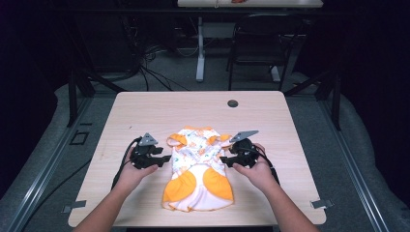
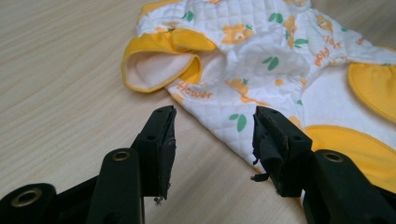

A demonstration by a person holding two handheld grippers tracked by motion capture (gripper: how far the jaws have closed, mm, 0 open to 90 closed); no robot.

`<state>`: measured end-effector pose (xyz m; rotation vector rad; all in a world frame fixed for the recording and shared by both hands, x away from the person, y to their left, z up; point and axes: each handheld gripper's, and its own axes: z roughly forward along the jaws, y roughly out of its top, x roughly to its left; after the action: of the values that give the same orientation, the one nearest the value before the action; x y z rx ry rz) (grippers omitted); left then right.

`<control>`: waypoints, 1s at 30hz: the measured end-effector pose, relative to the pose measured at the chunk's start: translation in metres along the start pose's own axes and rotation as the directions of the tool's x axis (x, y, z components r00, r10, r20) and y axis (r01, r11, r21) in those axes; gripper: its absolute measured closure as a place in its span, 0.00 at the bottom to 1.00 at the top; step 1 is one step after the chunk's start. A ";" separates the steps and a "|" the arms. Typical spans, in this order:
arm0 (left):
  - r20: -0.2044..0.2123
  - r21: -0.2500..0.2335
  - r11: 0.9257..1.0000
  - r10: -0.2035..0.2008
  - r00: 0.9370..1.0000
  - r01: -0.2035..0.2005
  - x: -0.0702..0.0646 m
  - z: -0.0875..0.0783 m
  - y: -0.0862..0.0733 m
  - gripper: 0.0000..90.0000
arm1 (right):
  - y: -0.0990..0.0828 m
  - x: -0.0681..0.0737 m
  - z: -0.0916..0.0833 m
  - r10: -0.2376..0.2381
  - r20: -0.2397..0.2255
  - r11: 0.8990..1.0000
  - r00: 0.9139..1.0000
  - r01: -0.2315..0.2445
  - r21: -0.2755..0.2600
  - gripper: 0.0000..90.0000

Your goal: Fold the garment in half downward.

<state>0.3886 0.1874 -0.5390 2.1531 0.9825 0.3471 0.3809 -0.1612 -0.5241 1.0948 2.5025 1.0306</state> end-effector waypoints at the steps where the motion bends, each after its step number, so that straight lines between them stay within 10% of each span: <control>1: -0.007 0.004 1.000 -0.016 1.000 0.016 0.001 0.002 0.003 0.53 | 0.002 -0.002 0.001 0.001 -0.002 1.000 1.000 -0.001 -0.001 0.49; 12: 0.046 0.012 0.999 -0.052 0.998 0.052 0.012 0.018 0.028 0.45 | 0.026 -0.009 0.014 -0.065 0.056 0.997 0.996 0.063 0.035 0.32; 20: -0.020 -0.056 0.998 0.023 1.000 -0.024 0.012 0.018 0.057 0.55 | 0.051 -0.018 0.016 -0.120 0.096 0.993 0.988 0.118 0.023 0.49; 30: 0.071 -0.038 0.999 -0.008 0.997 0.010 0.018 0.043 0.072 0.60 | 0.072 -0.022 0.042 -0.139 0.101 0.989 0.985 0.134 0.059 0.74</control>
<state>0.4614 0.1473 -0.5180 2.1109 0.9378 0.2813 0.4551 -0.1210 -0.5068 0.9492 2.4937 0.8532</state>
